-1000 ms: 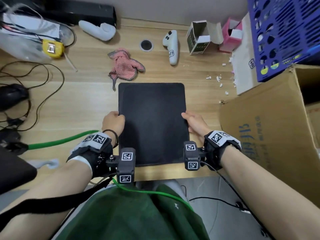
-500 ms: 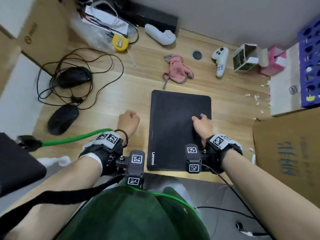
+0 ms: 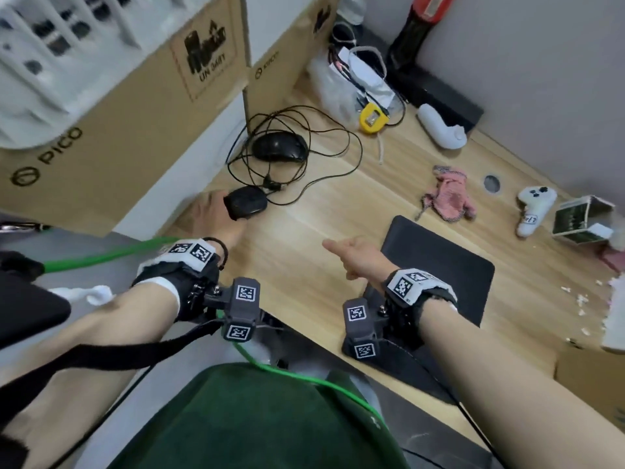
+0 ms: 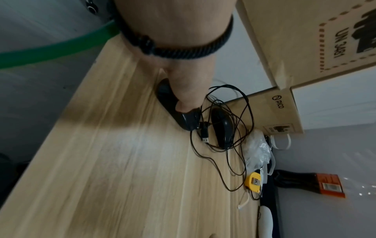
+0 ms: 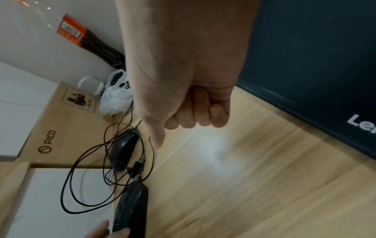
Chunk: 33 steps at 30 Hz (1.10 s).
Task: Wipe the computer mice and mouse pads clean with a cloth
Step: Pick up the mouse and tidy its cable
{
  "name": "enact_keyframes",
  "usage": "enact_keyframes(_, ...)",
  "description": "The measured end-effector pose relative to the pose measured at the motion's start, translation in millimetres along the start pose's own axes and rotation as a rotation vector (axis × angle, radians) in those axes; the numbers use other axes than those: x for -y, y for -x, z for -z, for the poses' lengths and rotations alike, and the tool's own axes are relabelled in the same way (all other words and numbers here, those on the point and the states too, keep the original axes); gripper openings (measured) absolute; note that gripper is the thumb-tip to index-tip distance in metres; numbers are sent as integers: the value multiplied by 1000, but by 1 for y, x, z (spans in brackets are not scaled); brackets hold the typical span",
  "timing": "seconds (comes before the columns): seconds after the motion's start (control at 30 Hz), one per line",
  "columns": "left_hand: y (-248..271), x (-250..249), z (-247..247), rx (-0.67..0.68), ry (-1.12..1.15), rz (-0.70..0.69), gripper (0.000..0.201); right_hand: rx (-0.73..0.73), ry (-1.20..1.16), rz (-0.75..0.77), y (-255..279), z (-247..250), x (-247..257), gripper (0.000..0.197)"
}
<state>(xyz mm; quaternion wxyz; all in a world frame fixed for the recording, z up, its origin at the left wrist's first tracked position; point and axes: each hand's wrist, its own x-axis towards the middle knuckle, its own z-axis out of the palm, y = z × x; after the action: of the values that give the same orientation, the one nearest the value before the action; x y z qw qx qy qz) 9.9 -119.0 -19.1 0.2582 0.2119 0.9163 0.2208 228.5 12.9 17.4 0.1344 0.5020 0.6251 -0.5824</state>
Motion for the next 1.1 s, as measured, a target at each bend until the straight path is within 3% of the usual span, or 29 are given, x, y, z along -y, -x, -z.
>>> enact_keyframes(0.1,-7,-8,-7,116,-100,-60,61,-31,6,39,7,9,-2,58)
enact_keyframes(0.23,1,-17,-23,176,-208,3,71,-168,-27,19,14,25,-23,56)
enact_keyframes(0.3,10,-25,-28,239,-124,-21,74,-166,-37,19,18,32,-34,53)
enact_keyframes(0.37,22,-40,-34,289,63,-142,73,-136,-57,16,21,39,-37,43)
enact_keyframes(0.47,42,-70,-39,362,366,-347,70,-231,-174,92,19,46,-27,9)
enact_keyframes(0.53,52,-88,-42,388,425,-445,69,-350,-241,209,17,54,-13,37)
enact_keyframes(0.6,58,-102,-41,378,421,-512,69,-371,-231,342,18,65,2,61)
enact_keyframes(0.63,60,-108,-39,374,418,-541,69,-347,-184,400,19,70,9,66)
enact_keyframes(0.7,62,-119,-35,391,446,-593,70,-266,-34,466,19,79,15,57)
enact_keyframes(0.8,63,-130,-32,453,477,-639,70,-175,73,421,17,85,8,27)
enact_keyframes(0.87,65,-136,-32,477,503,-648,69,-149,41,355,20,83,1,18)
enact_keyframes(1.0,71,-157,-39,549,606,-644,71,-158,-116,244,31,69,-15,12)
enact_keyframes(1.1,78,-175,-48,664,659,-644,72,-167,-135,211,41,59,-25,24)
